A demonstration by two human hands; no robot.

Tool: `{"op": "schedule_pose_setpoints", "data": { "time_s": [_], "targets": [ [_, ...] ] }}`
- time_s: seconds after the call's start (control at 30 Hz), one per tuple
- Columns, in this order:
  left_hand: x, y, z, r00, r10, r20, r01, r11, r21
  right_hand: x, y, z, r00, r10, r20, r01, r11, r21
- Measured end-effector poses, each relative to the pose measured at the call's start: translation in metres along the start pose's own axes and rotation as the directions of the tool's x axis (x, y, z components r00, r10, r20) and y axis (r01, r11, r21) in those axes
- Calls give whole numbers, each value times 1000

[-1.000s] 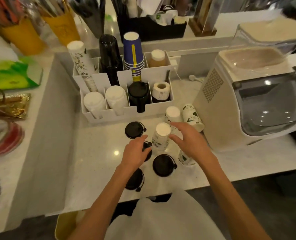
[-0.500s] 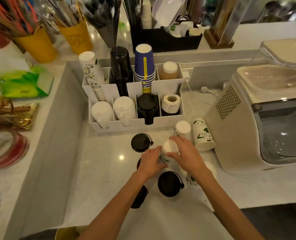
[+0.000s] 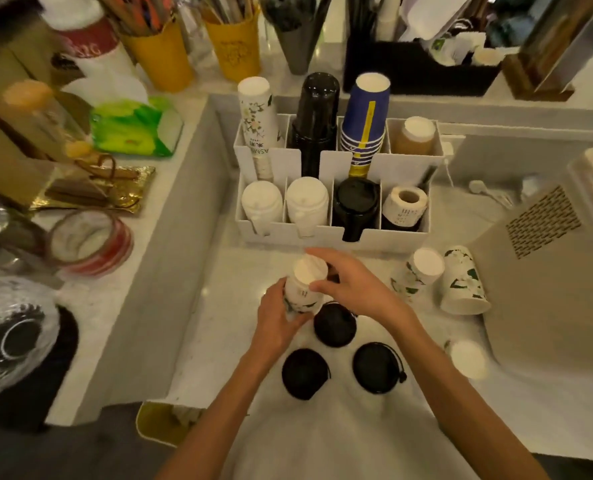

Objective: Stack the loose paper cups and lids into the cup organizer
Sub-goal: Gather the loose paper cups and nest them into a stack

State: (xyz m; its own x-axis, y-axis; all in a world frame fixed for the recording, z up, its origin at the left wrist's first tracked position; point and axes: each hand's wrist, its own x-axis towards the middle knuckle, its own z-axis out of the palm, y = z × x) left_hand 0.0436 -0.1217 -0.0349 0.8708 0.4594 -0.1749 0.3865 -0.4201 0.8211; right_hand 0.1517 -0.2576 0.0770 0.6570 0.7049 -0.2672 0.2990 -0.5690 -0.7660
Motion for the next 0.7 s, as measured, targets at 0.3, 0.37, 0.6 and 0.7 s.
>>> {"op": "schedule_pose_setpoints", "data": {
  "time_s": [0.3,0.37,0.6,0.7],
  "targets": [
    [-13,-52,-20,982,-137,-130,151,982,109,29,-10,70,990,-48,135,52,998,-24],
    [-13,-56,-16,983,-107,-150,135,973,187,26,-12,72,986,-54,160,63,997,-47],
    [-11,-67,-13,987,-49,-153,91,955,281,-7,8,22,975,-49,-219,18,990,-141],
    [-10,-67,-10,991,-25,-135,64,955,289,-26,33,-19,872,-18,-489,-97,973,-208]
  ]
}}
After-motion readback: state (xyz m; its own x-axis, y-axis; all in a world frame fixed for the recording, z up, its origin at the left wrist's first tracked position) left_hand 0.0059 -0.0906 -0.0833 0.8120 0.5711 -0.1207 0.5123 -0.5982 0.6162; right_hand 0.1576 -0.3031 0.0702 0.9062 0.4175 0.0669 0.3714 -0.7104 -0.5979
